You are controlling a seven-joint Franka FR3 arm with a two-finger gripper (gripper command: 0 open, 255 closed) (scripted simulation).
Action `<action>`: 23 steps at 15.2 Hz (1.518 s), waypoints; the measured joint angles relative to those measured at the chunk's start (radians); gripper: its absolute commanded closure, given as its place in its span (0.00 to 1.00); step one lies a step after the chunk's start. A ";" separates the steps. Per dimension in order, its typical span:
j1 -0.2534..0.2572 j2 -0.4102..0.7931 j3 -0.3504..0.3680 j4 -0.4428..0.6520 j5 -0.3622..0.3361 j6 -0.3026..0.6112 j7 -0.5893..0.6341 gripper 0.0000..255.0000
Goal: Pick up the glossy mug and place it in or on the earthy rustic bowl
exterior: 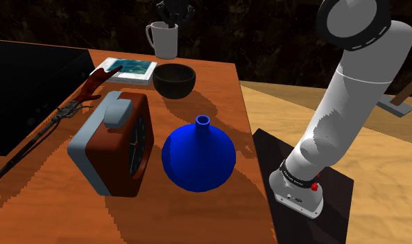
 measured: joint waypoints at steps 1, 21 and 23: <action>-0.002 -0.009 -0.001 -0.027 0.002 0.018 -0.002 1.00; -0.007 -0.053 -0.003 -0.212 0.012 0.161 -0.015 0.00; -0.007 -0.053 -0.003 -0.212 0.012 0.161 -0.015 0.00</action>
